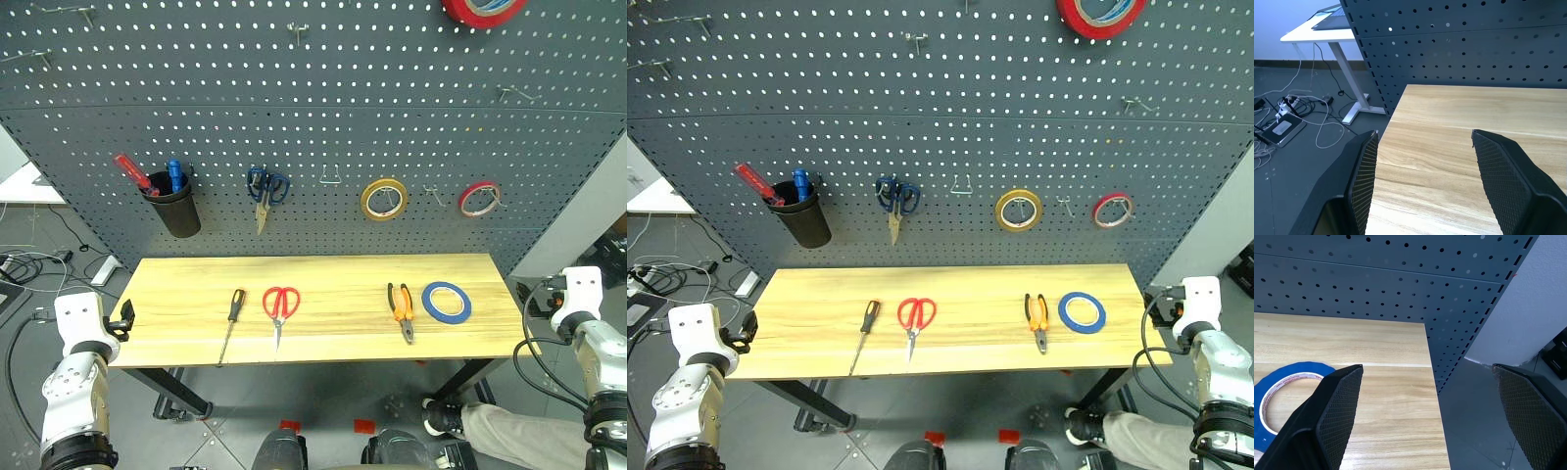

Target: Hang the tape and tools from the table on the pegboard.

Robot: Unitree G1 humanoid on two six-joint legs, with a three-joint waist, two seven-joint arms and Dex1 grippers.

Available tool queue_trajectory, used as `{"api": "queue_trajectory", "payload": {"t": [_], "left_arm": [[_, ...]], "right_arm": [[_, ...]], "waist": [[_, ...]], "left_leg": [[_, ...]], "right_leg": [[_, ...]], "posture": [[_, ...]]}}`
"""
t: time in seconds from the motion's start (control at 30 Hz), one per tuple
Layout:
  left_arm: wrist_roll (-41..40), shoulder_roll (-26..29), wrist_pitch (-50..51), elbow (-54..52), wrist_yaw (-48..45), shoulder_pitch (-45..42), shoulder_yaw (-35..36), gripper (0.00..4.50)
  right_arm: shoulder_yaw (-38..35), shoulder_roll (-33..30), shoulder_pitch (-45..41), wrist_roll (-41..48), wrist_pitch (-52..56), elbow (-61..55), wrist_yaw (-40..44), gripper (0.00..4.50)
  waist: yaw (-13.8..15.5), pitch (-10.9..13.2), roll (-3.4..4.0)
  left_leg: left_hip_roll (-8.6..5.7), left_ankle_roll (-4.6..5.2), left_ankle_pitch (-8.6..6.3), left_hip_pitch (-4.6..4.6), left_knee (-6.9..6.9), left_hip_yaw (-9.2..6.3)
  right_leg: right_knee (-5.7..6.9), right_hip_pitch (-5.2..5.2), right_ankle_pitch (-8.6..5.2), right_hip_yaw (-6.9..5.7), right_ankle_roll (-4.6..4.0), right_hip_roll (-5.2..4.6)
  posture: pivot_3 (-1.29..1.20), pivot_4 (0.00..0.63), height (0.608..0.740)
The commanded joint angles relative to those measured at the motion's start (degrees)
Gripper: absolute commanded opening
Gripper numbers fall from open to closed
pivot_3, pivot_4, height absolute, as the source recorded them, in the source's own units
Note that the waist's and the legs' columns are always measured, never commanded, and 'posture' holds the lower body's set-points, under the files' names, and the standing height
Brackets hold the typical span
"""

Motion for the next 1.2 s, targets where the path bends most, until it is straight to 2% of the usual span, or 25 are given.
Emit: {"api": "queue_trajectory", "payload": {"t": [0.03, 0.3, 0.47, 0.67, 0.83, 0.93, 1.0, 1.1, 1.2], "left_arm": [[-0.3, 1.3, -1.1, -2.1, 0.0, 0.0, 0.9, 3.2], [0.9, 1.7, -1.4, -3.0, 1.0, 1.4, 0.8, 3.2], [-1.7, 0.8, -1.0, -4.1, -0.2, 2.6, 2.3, 3.2], [-3.0, -1.8, 4.3, -12.7, -2.1, 6.2, -1.1, 3.2], [-5.0, -4.7, 12.7, -26.1, -6.4, 9.9, -7.6, 3.2], [-3.5, -3.4, 15.3, -32.9, -9.8, 10.7, -12.6, 3.2], [-2.2, -1.3, 16.8, -37.5, -13.4, 9.8, -17.1, 3.2], [-3.1, 1.1, 19.8, -43.5, -19.9, 3.6, -24.2, 3.2], [-3.5, 2.8, 20.9, -45.7, -24.4, -0.9, -27.8, 3.2]], "right_arm": [[-1.5, -1.3, -1.6, 0.8, -1.6, -0.6, -0.1, 4.5], [-0.9, -0.9, -1.0, 1.2, -1.8, -2.3, 1.4, 4.5], [1.5, -0.1, 1.6, 0.3, -1.1, -7.4, 3.7, 4.5], [8.2, 0.1, 7.3, -2.8, 2.7, -20.2, 5.9, 4.5], [14.6, -0.4, 10.2, -3.8, 11.7, -32.5, 8.6, 4.5], [16.6, -0.5, 9.1, -3.8, 17.0, -36.2, 9.4, 4.5], [18.3, -1.1, 7.1, -4.6, 18.9, -36.2, 10.5, 4.5], [20.7, -2.7, 1.2, -6.7, 19.5, -29.6, 12.7, 4.5], [22.1, -2.9, -3.1, -6.9, 20.0, -25.9, 14.7, 4.5]], "waist": [[0.0, 0.0, 0.0], [0.0, -0.1, -0.01], [0.0, -0.1, -0.01], [0.0, 0.4, 0.12], [-0.1, 3.3, 0.24], [-0.1, 5.6, 0.08], [-0.1, 7.4, 0.0], [-0.1, 10.0, 0.13], [-0.1, 11.7, 0.12]], "left_leg": [[0.0, 0.0, 0.0, 0.0, 0.0, 0.0], [0.0, 0.0, 0.0, 0.04, 0.0, 0.05], [0.02, 0.0, 0.0, 0.05, 0.0, 0.05], [0.03, 0.02, -0.02, 0.06, -0.02, 0.06], [0.05, 0.03, -0.04, 0.23, -0.01, 0.11], [0.05, 0.04, -0.03, 0.17, 0.01, 0.16], [0.07, 0.04, -0.01, -0.05, 0.03, 0.16], [0.06, 0.09, -0.04, -0.13, 0.05, 0.22], [0.01, 0.16, -0.05, -0.34, 0.05, 0.35]], "right_leg": [[0.0, 0.0, 0.0, 0.0, 0.0, 0.0], [0.02, 0.0, 0.0, 0.05, 0.0, 0.0], [0.02, 0.01, 0.0, 0.06, 0.0, 0.0], [-0.01, 0.02, -0.01, 0.1, -0.01, -0.02], [0.01, 0.12, 0.01, 0.16, 0.0, -0.07], [0.03, 0.03, 0.04, 0.26, 0.0, -0.07], [0.04, -0.14, 0.1, 0.26, -0.03, -0.06], [-0.05, -0.18, 0.12, 0.32, -0.02, -0.07], [-0.09, -0.43, 0.19, 0.44, 0.03, -0.09]], "posture": [[0.09, 0.001, 0.74], [0.09, 0.01, 0.74], [0.08, 0.028, 0.74], [0.05, 0.101, 0.74], [0.01, 0.175, 0.74], [-0.03, 0.251, 0.74], [-0.04, 0.285, 0.74], [-0.05, 0.332, 0.74], [-0.05, 0.363, 0.74]]}}
